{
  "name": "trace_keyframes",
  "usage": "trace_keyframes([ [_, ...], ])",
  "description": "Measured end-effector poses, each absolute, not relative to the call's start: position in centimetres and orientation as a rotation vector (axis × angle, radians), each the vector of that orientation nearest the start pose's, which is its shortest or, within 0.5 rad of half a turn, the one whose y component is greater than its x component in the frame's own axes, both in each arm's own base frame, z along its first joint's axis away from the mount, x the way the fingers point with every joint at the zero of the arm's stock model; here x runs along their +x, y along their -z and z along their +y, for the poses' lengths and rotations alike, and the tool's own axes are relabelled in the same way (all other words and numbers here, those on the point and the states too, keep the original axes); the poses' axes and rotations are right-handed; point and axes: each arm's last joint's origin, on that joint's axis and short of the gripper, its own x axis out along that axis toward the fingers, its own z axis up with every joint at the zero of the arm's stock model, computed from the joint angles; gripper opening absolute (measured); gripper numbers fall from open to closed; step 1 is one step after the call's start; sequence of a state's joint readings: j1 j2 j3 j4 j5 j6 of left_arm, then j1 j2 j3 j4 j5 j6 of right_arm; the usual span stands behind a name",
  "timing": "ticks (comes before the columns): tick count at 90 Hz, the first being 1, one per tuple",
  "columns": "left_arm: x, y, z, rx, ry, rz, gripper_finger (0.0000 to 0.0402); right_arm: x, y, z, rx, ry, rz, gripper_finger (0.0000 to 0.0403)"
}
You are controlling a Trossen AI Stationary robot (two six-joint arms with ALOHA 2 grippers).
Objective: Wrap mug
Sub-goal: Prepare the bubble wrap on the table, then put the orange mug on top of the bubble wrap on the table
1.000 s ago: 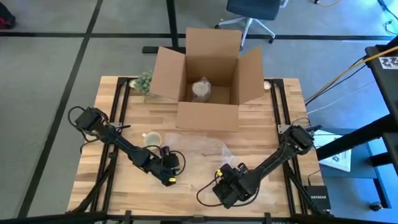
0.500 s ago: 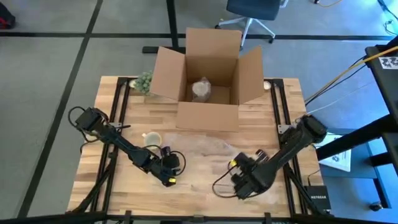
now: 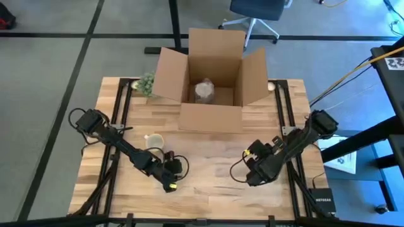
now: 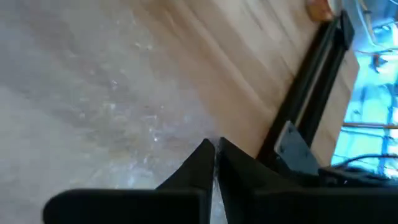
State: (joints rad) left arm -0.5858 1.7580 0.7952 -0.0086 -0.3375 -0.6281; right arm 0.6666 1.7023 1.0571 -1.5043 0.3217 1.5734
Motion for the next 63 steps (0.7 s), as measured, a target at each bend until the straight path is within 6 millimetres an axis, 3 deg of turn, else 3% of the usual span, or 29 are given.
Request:
trace_keyframes([
  [14, 26.3, -11.8, -16.9, -0.16, -0.039, 0.898, 0.0131, 18.5, -17.6, 13.5, 0.146, 1.125, 1.463, 0.0087],
  [30, 26.3, -11.9, -16.7, -0.154, -0.032, 0.9, 0.0131, 19.0, -20.6, 14.0, 0.267, 1.035, 1.42, 0.0193],
  [46, 26.4, -13.5, -16.5, -0.186, -0.009, 0.882, 0.0131, 20.1, -24.3, 16.6, 0.365, 0.773, 1.189, 0.027],
  [63, 25.8, -17.6, -15.9, -0.214, -0.011, 0.821, 0.0131, 21.2, -25.7, 19.6, 0.397, 0.554, 0.901, 0.0301],
])
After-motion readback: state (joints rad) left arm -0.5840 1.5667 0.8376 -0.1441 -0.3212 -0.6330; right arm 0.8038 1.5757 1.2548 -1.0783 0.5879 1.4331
